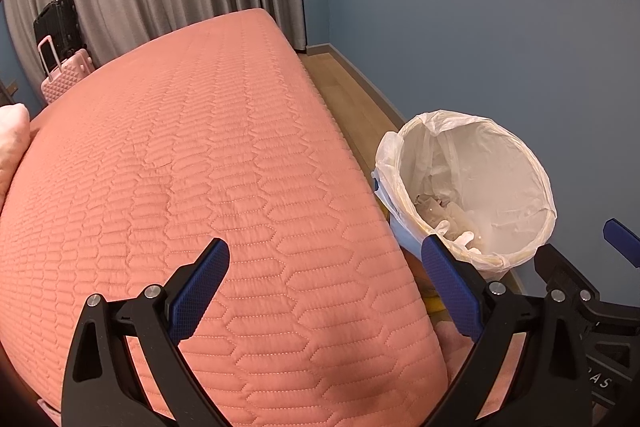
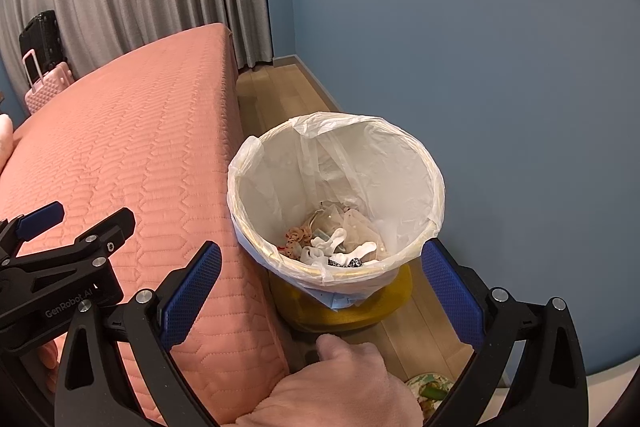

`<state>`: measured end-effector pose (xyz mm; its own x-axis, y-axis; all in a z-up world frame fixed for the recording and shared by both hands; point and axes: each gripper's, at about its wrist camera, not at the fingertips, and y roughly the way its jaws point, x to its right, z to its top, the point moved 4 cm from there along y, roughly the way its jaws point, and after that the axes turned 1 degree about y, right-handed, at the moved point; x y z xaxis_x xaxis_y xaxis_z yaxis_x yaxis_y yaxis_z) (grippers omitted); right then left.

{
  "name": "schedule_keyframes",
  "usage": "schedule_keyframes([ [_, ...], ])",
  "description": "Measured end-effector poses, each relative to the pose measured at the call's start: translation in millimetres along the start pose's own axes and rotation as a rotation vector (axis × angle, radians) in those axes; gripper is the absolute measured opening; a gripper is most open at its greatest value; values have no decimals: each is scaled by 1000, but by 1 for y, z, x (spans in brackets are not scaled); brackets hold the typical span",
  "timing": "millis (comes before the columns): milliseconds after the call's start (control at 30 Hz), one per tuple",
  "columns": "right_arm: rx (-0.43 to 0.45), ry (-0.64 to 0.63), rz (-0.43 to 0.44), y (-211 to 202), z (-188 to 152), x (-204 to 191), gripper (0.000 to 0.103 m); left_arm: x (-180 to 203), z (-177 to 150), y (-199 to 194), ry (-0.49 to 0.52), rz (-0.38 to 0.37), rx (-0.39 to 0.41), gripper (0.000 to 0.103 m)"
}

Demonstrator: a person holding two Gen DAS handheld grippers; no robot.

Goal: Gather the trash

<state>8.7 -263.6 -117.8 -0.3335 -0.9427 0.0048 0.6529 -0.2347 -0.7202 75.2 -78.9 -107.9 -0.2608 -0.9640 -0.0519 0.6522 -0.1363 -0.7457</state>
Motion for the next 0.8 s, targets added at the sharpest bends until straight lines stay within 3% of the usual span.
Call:
schedule_keyframes([
  [800,-2,4,-2,0,-2,3,98,1,2,0,-9,13,7,93],
])
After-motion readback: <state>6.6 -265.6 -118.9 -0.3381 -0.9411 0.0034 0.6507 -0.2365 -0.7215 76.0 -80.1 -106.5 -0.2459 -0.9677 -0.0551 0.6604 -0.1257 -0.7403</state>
